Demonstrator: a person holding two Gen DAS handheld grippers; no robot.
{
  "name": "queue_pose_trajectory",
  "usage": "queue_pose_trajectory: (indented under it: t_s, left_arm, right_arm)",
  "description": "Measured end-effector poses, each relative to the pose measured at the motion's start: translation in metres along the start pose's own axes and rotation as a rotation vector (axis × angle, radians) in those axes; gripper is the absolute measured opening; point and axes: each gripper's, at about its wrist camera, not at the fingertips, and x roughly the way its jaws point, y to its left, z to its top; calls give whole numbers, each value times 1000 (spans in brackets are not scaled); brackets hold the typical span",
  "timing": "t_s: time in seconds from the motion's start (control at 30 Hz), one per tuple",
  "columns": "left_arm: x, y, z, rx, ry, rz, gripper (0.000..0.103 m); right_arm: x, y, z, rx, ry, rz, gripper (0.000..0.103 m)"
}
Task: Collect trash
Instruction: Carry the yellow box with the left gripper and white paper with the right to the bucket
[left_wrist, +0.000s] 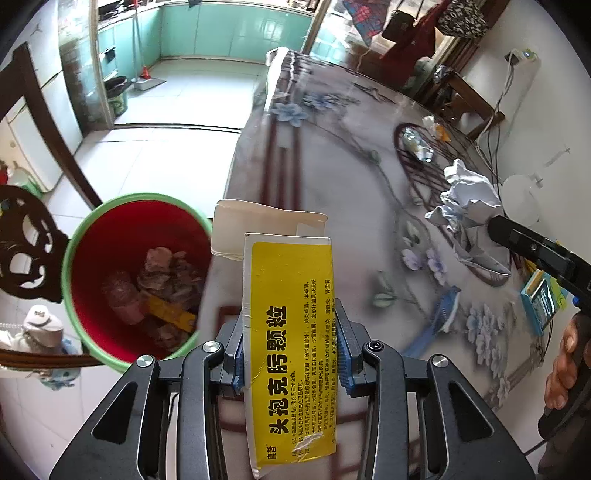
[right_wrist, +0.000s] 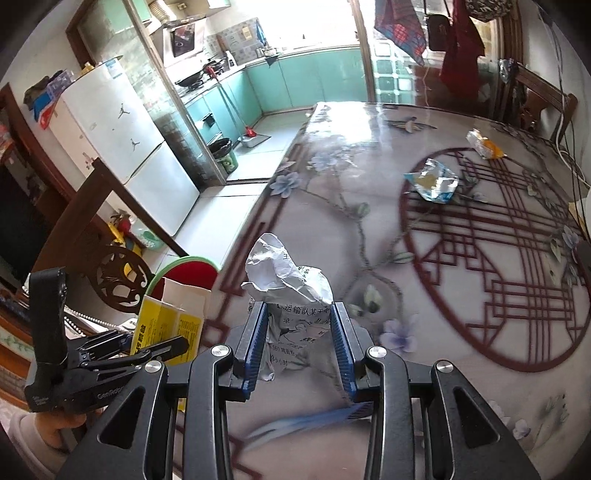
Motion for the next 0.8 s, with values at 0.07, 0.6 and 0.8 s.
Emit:
queue_pose_trajectory:
  t_s: [0.07,0.6,0.8]
  left_arm:
    - [-1,12,-1,-13,0,5,36]
    - [-11,106,-11,-136,-7,133,36]
    - [-11,133,-16,-196,3,170,36]
  right_arm:
    - [4,12,1,-14,5,8,33]
    - [46,118,15,-191,49,84,33]
    - [72,158,17,-272,93,128,34]
